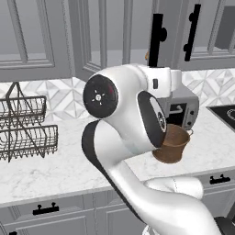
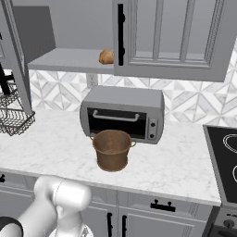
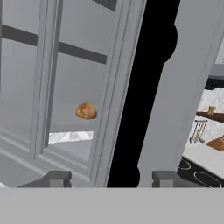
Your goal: Open the cabinet, pick up the bread from the cabinet and place it in the basket. Then move the basket to the dining counter.
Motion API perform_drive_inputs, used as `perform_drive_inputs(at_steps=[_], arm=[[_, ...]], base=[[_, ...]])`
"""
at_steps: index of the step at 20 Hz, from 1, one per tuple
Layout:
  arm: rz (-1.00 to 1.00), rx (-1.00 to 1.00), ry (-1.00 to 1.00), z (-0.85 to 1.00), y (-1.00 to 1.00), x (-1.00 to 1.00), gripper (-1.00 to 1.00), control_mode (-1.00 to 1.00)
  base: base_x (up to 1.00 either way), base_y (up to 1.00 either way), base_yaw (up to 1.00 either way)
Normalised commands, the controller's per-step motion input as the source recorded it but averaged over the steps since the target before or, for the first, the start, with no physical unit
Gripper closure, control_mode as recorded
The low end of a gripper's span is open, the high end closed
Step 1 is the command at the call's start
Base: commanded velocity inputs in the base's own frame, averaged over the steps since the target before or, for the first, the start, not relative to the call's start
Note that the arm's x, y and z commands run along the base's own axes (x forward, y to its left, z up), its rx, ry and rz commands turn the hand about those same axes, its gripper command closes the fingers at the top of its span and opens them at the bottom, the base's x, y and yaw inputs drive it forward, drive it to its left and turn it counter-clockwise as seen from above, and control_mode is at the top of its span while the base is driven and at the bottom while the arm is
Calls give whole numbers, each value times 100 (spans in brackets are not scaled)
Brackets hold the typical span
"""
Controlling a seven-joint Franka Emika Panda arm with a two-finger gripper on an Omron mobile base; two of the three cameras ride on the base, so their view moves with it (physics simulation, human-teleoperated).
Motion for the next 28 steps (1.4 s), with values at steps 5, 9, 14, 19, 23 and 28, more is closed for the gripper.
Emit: perform_drive_inputs(at_steps=[5,9,14,19,23,28], arm=[[-4,-4,-2,0,17,-55,-100,-100],[26,22,-13,0,-82,-100,-100,-100],[44,40,-15,1,-99,-75,-100,-100],[19,71,13,-7,-100,13,-100,-100],[24,75,32,-34,-77,75,-100,-100],[20,75,45,-40,-31,99,-100,-100]], base=[[0,0,0],[0,0,0],[0,0,0],[0,0,0],[0,0,0],[0,0,0]])
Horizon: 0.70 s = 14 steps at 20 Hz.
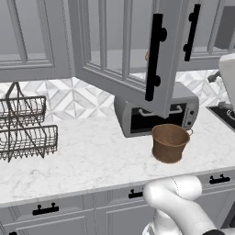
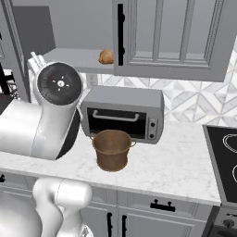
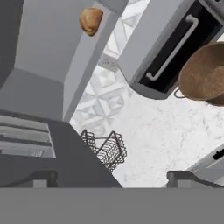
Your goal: Open the cabinet, pick up the bread from the cabinet and place it in the basket. Then move the basket to the dining counter.
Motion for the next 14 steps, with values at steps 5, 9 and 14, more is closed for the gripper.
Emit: perform_drive_inputs(at_steps=[5,9,14], arm=[[13,62,54,-35,6,100,-100,-100],[22,53,43,-14,51,97,-100,-100],[28,29,27,7,64,68,-100,-100]], base=[[0,0,0],[0,0,0],[0,0,0]])
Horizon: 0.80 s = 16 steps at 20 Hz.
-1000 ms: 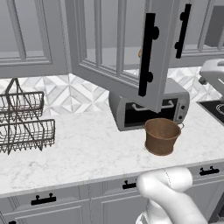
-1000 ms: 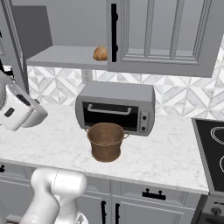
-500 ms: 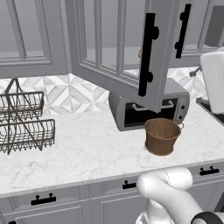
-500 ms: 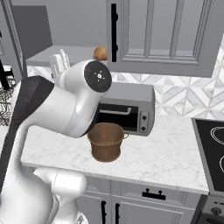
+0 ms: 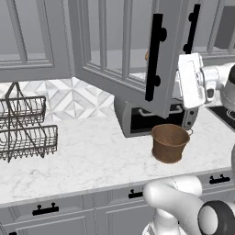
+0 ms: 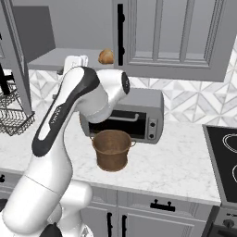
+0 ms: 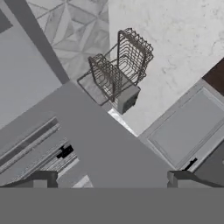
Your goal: Open the cabinet, pick up the bread from the cabinet and place it in the basket. Then move the basket to the dining counter.
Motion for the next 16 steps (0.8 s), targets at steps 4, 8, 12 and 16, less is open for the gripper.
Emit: perform_drive_inputs(at_steps=[4,8,12,16], arm=[[34,9,17,8,88,7,-100,-100],[32,0,13,1,100,-14,-100,-100],[28,0,10,1,100,-39,-100,-100],[26,0,10,0,100,-57,-100,-100]], base=[[0,0,0],[0,0,0],[0,0,0],[0,0,0]])
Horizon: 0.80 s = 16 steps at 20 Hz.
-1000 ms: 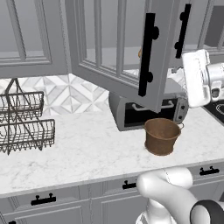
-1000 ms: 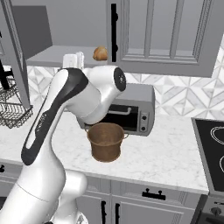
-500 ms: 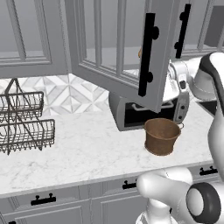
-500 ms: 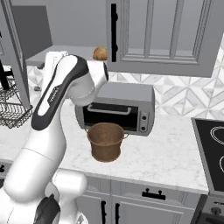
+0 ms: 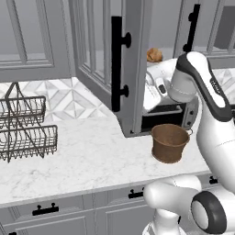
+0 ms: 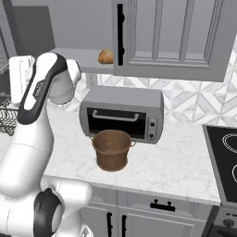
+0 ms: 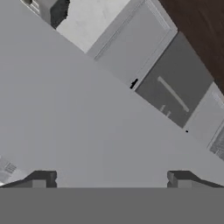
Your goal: Open the cabinet, pick up the bread from the cabinet and place it in the basket. Then move the basket to the dining counter.
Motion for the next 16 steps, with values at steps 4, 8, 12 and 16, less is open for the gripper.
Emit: perform_drive_inputs(at_steps=[4,8,12,16], arm=[[18,0,5,0,100,-61,-100,-100],[-1,-7,2,0,100,-23,-100,-100],[-9,-5,0,-1,22,0,-100,-100],[-5,5,-1,-34,-80,27,-100,-100]], base=[[0,0,0],[0,0,0],[0,0,0],[0,0,0]])
